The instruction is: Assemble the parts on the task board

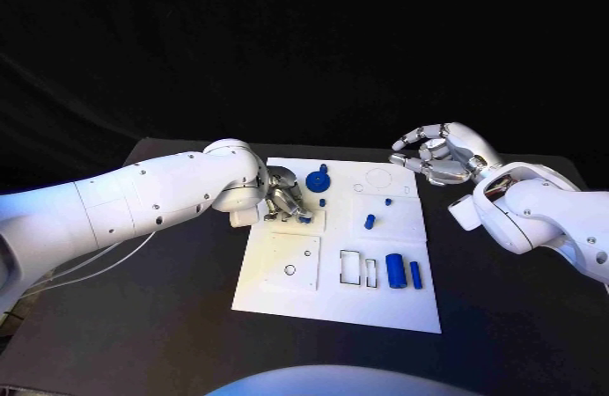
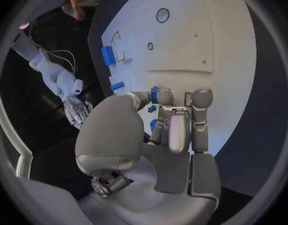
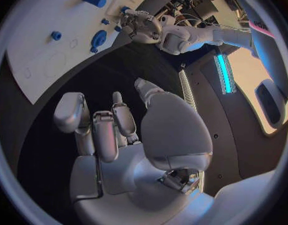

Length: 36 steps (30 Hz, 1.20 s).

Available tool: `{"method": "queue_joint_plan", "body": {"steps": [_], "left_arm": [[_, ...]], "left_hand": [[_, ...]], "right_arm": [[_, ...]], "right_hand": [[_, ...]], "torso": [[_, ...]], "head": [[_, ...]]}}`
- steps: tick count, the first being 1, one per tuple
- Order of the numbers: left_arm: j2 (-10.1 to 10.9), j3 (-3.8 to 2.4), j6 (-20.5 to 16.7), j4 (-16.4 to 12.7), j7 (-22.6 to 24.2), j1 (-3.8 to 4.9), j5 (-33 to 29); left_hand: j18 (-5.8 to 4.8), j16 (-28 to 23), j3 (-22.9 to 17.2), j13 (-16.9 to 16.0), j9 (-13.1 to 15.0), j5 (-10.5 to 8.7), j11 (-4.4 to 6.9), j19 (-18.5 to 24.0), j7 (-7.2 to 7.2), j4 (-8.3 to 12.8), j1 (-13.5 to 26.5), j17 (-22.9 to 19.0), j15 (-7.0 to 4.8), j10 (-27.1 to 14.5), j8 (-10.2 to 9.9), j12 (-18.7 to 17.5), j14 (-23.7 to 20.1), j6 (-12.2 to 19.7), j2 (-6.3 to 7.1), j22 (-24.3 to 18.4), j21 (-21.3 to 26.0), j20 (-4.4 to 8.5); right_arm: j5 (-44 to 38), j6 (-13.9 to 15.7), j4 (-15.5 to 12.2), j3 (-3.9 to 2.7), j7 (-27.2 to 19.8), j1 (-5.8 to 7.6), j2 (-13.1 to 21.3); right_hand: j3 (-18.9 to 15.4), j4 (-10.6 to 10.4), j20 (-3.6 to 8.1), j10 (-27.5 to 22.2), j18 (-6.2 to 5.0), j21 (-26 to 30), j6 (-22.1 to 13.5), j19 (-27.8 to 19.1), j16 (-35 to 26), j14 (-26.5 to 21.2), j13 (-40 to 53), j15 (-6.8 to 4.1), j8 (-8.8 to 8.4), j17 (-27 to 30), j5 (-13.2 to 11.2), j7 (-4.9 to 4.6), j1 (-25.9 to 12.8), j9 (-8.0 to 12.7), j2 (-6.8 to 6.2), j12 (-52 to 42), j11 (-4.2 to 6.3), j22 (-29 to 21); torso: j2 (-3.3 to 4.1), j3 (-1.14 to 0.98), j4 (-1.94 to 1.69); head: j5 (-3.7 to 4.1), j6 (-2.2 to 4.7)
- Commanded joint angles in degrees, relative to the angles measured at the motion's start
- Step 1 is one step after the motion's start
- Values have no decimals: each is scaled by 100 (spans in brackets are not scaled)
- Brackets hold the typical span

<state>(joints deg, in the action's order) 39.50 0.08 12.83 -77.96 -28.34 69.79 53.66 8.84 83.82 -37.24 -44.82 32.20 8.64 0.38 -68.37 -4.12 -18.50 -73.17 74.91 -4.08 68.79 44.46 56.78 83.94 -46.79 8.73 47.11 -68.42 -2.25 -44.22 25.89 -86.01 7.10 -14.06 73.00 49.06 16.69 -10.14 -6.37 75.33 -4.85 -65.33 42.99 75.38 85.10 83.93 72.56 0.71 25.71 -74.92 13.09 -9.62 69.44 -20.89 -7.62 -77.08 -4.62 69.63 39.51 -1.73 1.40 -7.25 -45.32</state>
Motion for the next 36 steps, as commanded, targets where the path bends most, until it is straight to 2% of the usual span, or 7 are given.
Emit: {"method": "queue_joint_plan", "body": {"steps": [1,11,17,19,24,28,36], "left_arm": [[46,-7,-132,-53,46,-1,-296],[215,-12,-561,-257,139,-4,-131],[237,-12,-694,-340,150,-14,250],[235,-12,-696,-350,127,-16,343],[187,-11,-600,-346,62,-19,667],[139,-1,-512,-319,41,-21,778],[86,29,-387,-296,12,-24,956]], "left_hand": [[-69,-18,-1132,45,265,50,-4,26,9,957,131,309,26,7,79,-38,306,32,102,28,-50,-7],[-94,31,-1573,-67,350,114,30,-58,40,1255,400,373,-5,148,197,103,333,-22,286,204,-181,15],[-141,112,-1763,-266,397,432,69,-208,78,1409,591,494,-39,321,285,304,370,-101,409,487,-366,48],[-147,127,-1782,-312,407,503,77,-228,86,1432,635,516,-46,356,304,349,376,-113,429,526,-394,56],[-188,207,-1845,-490,447,881,113,-352,123,1546,798,639,-79,482,387,525,409,-162,476,769,-545,93],[-195,217,-1856,-502,461,1021,122,-367,133,1586,864,650,-88,496,417,549,410,-169,480,810,-576,104],[-202,237,-1831,-554,471,1071,128,-383,141,1601,908,685,-92,534,440,600,418,-181,485,849,-599,107]], "right_arm": [[-56,-114,2,0,17,-5,0],[-56,-133,15,2,20,-6,4],[-55,-144,26,4,19,-11,-1],[-55,-146,29,5,19,-13,-3],[-53,-148,33,6,19,-17,-1],[-52,-145,34,7,18,-18,-1],[-43,-125,34,7,6,-19,7]], "right_hand": [[-9,-25,-10,-41,-114,26,-40,-38,-33,293,-4,-22,30,-343,25,11,30,-9,-31,27,-13,-9],[-16,-36,-11,-48,-116,38,-46,-45,-35,291,-10,-20,36,-341,22,9,24,-9,-31,31,-15,-16],[-21,-45,-12,-47,-115,40,-51,-46,-37,289,-7,-19,42,-339,20,8,20,-10,-28,29,-16,-16],[-21,-45,-12,-47,-115,40,-51,-46,-37,289,-7,-19,42,-339,20,8,20,-10,-28,29,-16,-16],[-21,-45,-12,-47,-115,40,-51,-46,-37,289,-7,-19,42,-339,20,8,20,-10,-28,29,-16,-16],[-21,-45,-12,-47,-115,40,-51,-46,-37,289,-7,-19,42,-339,20,8,20,-10,-28,29,-16,-16],[-32,-77,-15,-61,-118,59,-68,-55,-37,288,-19,-16,56,-342,24,5,6,-11,-12,37,-20,-26]], "torso": [[-2,-5,7],[-3,-4,-8],[1,-7,1],[-1,-8,9],[-2,-15,9],[-2,-9,11],[2,-3,8]], "head": [[-2,3],[0,-1],[-23,-6],[-31,-8],[-35,-22],[-35,-25],[-36,-27]]}}
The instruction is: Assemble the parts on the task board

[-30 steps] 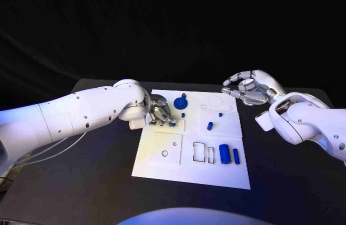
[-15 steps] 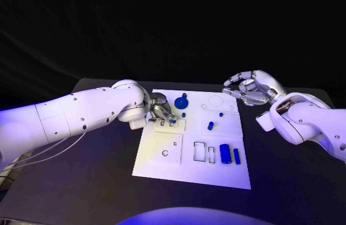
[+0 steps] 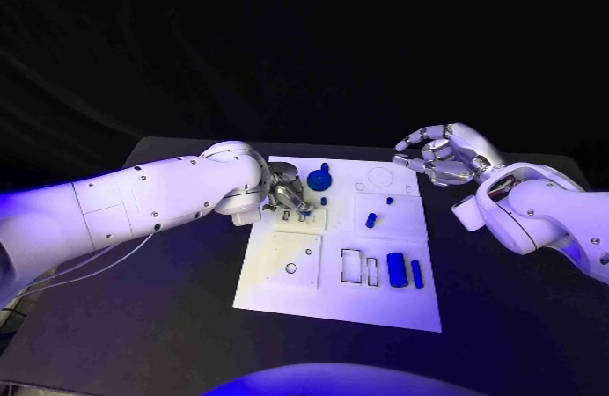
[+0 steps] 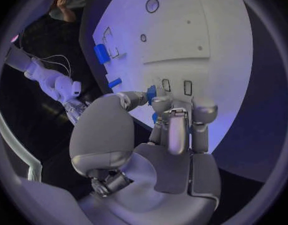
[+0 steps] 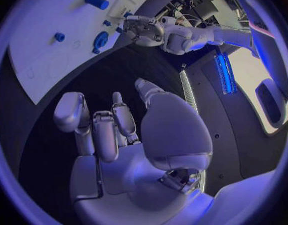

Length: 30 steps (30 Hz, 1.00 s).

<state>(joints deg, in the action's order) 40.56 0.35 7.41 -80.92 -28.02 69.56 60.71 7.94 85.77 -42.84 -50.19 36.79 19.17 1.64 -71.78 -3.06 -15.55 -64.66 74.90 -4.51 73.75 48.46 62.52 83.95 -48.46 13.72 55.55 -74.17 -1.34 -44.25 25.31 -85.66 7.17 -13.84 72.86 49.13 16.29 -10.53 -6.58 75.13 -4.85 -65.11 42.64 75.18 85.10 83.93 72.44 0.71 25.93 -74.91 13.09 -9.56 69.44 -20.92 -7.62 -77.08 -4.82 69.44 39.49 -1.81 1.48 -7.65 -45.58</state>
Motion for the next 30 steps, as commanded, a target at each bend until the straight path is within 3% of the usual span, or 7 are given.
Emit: {"method": "queue_joint_plan", "body": {"steps": [1,14,30], "left_arm": [[-24,4,168,3,-23,-1,260],[-76,30,298,71,-41,-3,388],[-108,54,361,152,-56,-16,456]], "left_hand": [[-113,43,-1267,-15,13,19,3,-44,36,1305,61,685,-49,39,41,25,417,-15,-16,9,-25,16],[-126,56,-1233,-64,20,22,12,-74,47,1306,92,707,-54,78,60,72,422,-28,-32,71,-55,17],[-135,75,-1164,-117,27,15,24,-100,63,1309,133,739,-63,123,80,125,431,-40,-51,122,-81,20]], "right_arm": [[-40,-66,0,1,-17,-5,0],[-38,-66,2,1,-19,-5,-4],[-33,-71,4,1,-27,-6,-6]], "right_hand": [[7,-38,6,-42,-118,36,-33,-35,-37,288,-8,-16,34,-344,24,-2,6,-8,-12,37,0,-7],[7,-38,6,-42,-118,36,-33,-35,-37,288,-8,-16,34,-344,24,-2,6,-8,-12,37,0,-7],[-2,-62,4,-39,-117,37,-49,-34,-37,288,-2,-13,44,-347,33,-4,-5,-8,-3,32,-2,-4]], "torso": [[3,5,-1],[6,15,-5],[4,5,-5]], "head": [[5,-2],[6,-7],[-7,-28]]}}
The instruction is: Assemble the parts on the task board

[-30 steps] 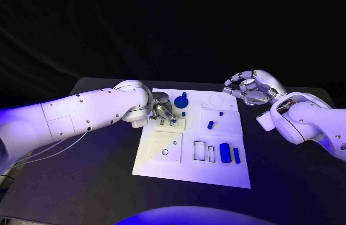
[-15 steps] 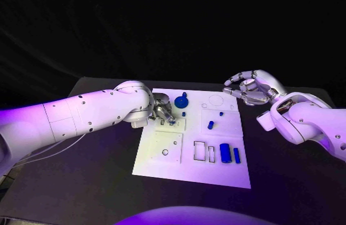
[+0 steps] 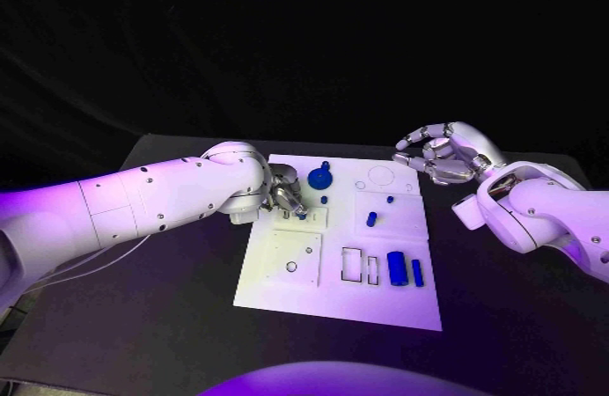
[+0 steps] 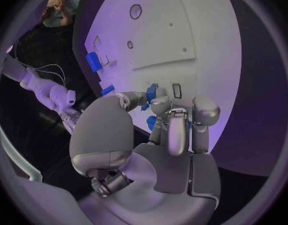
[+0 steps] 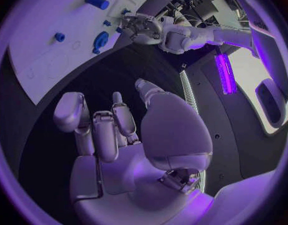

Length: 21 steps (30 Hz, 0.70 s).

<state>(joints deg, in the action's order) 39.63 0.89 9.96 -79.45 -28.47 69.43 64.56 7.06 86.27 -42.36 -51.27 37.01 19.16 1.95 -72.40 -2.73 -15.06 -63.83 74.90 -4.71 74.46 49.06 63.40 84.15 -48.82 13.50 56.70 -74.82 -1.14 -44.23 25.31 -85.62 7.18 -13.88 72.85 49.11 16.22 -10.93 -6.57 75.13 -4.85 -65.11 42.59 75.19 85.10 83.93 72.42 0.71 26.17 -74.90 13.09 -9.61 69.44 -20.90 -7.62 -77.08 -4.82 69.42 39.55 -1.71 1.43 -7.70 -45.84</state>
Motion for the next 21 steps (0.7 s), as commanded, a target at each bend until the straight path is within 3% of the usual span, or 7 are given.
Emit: {"method": "queue_joint_plan", "body": {"steps": [1,21], "left_arm": [[-18,1,101,8,-13,-4,93],[-12,6,280,-17,-39,-13,320]], "left_hand": [[-47,23,-1207,-4,5,15,-6,-39,31,1258,53,735,-44,51,21,34,409,-5,-35,9,-17,0],[-47,29,-1184,0,6,7,-4,-39,35,1254,69,744,-46,53,24,35,412,-3,-48,8,-17,1]], "right_arm": [[-36,-72,0,0,-23,-4,-5],[-30,-93,20,1,-26,-21,-18]], "right_hand": [[5,-22,4,-39,-117,37,-44,-34,-37,288,0,-13,21,-348,33,1,-5,-9,-3,32,-2,-2],[-3,-43,2,-36,-117,39,-50,-33,-36,288,5,-12,31,-352,38,0,-15,-11,4,27,-3,0]], "torso": [[-1,-6,0],[-1,-3,-2]], "head": [[-2,-3],[-18,-32]]}}
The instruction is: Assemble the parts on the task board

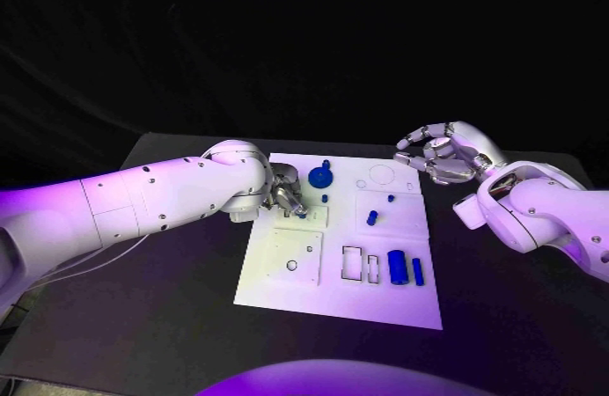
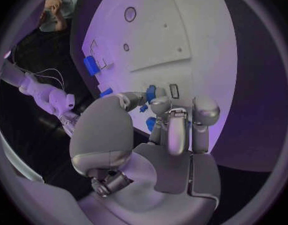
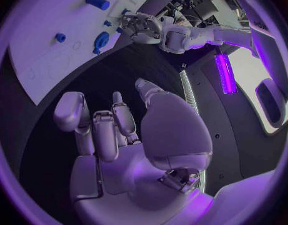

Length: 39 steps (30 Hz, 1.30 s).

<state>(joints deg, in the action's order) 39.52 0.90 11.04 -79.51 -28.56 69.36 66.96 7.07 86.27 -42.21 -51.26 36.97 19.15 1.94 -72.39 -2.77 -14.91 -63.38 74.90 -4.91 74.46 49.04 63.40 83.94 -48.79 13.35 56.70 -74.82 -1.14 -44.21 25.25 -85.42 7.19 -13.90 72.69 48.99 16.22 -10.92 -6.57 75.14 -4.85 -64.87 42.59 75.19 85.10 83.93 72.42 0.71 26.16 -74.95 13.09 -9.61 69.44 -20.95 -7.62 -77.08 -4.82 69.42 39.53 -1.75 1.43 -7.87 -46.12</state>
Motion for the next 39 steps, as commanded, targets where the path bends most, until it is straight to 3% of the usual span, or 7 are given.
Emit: {"method": "queue_joint_plan", "body": {"steps": [1,12,19,39], "left_arm": [[-2,5,178,-12,-30,-6,80],[-21,6,188,-7,-27,-9,64],[-31,7,187,20,-30,-11,46],[-61,8,227,99,-40,-11,38]], "left_hand": [[-48,28,-1188,2,10,4,-2,-40,40,1242,29,741,-27,53,27,33,432,-4,-30,10,-18,2],[-50,35,-882,13,2,-51,16,-32,72,1141,191,740,-38,59,36,44,429,20,-65,5,-5,4],[-54,43,-409,-7,-54,-109,28,-38,100,793,457,741,-46,53,13,81,426,-47,-160,6,15,5],[-56,71,603,-45,-178,-118,22,-58,96,175,650,779,-43,35,-65,147,434,-160,-246,1,46,4]], "right_arm": [[-31,-87,1,0,-24,-5,-6],[-26,-90,8,0,-25,-9,-12],[-10,-88,10,0,-25,-11,-11],[3,-114,20,0,-15,-15,-8]], "right_hand": [[-3,-43,2,-36,-117,15,-50,-34,-36,288,4,-12,32,-347,38,0,-15,-6,4,27,-3,-1],[-19,-84,0,-41,-118,25,-58,-35,-38,287,0,-10,54,-344,45,0,-33,-9,21,28,-4,-3],[-44,-160,-2,-43,-119,36,-79,-35,-39,286,-2,-9,86,-348,53,0,-67,-12,54,24,-5,-5],[-89,-255,-4,-52,-122,59,-104,-40,-46,282,-10,-8,125,-337,54,0,-110,-14,76,26,-7,-13]], "torso": [[-1,2,-1],[-6,2,0],[-3,-2,1],[0,-1,0]], "head": [[-3,-6],[-6,-5],[-1,-1],[13,3]]}}
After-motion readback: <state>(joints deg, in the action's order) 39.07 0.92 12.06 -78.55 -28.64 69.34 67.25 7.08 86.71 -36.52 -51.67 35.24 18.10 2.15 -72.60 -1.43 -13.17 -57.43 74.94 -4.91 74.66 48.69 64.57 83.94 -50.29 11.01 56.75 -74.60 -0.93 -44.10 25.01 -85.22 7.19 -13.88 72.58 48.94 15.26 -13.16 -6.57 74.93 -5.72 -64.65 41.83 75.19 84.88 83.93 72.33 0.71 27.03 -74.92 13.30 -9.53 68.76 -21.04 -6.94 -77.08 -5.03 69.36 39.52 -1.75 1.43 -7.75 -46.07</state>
